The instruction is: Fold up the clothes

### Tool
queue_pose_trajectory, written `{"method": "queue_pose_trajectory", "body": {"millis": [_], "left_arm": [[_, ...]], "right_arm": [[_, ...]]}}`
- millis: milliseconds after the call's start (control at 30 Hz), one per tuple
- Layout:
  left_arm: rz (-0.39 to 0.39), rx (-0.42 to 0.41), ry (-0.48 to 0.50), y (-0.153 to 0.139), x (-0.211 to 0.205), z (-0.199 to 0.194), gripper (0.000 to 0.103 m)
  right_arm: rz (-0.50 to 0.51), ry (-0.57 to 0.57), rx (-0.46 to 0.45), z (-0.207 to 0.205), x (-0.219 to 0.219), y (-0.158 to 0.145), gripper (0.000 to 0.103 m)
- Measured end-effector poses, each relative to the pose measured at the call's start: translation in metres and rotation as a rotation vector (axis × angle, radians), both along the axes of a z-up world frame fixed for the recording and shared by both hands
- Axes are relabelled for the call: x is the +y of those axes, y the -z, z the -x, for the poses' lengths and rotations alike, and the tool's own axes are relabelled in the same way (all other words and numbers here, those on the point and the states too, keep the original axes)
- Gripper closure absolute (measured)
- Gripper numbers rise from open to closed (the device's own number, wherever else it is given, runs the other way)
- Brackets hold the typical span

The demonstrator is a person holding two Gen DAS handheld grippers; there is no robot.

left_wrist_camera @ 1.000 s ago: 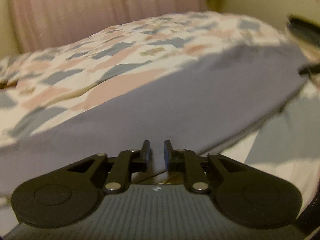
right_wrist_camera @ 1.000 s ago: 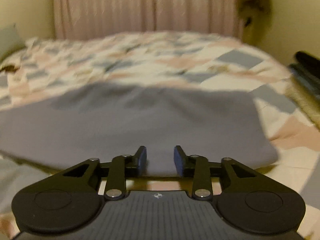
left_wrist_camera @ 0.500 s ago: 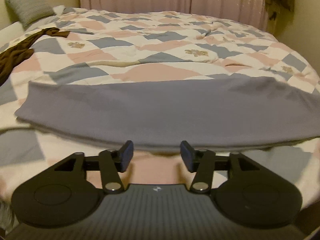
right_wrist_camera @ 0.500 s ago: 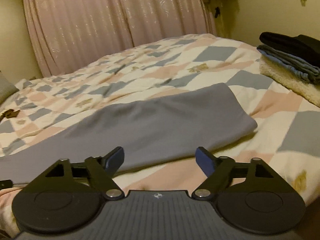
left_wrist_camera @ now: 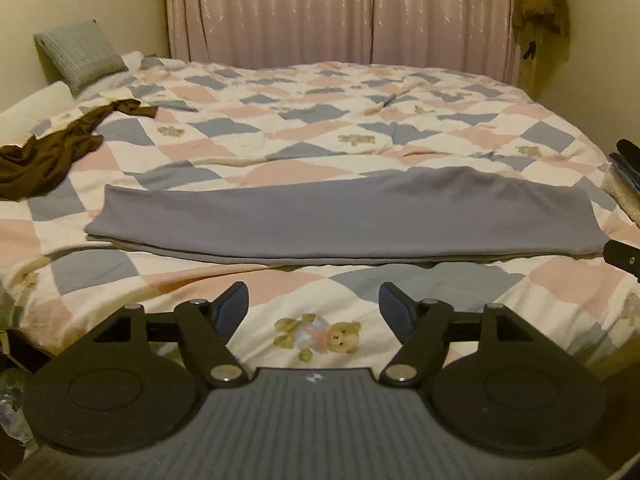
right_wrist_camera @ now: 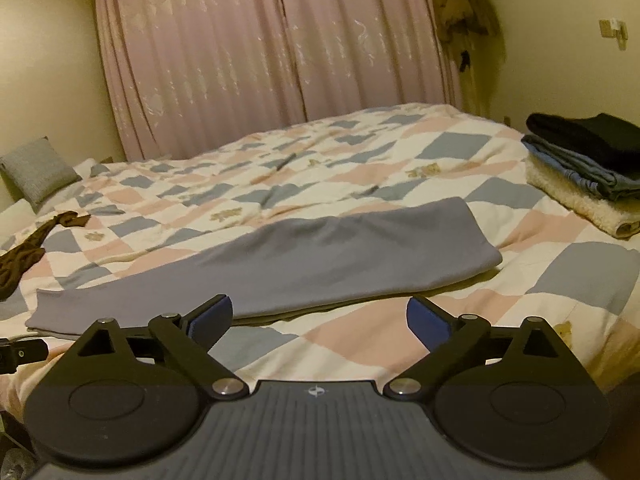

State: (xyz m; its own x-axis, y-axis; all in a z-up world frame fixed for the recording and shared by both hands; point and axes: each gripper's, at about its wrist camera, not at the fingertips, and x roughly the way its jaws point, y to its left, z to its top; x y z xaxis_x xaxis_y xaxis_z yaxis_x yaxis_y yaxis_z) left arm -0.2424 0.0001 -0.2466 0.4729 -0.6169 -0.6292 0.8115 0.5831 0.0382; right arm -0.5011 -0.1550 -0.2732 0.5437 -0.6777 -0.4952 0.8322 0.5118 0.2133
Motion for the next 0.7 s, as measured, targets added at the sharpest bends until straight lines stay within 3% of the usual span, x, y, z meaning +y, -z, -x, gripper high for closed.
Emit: {"method": "queue_pose_trajectory", "body": {"millis": [400, 700], "left_arm": [[0.009, -0.010, -0.105, -0.003, 0.039, -0.004, 0.028], [0.103, 0.143, -0.218, 0.031, 0.076, -0.091, 0.029]], "right_arm": [[-0.010, -0.068, 0.024, -0.025, -0.004, 0.007, 0.005], [-0.041, -0.076, 0.172, -0.063, -0.016, 0.043, 0.005]]}}
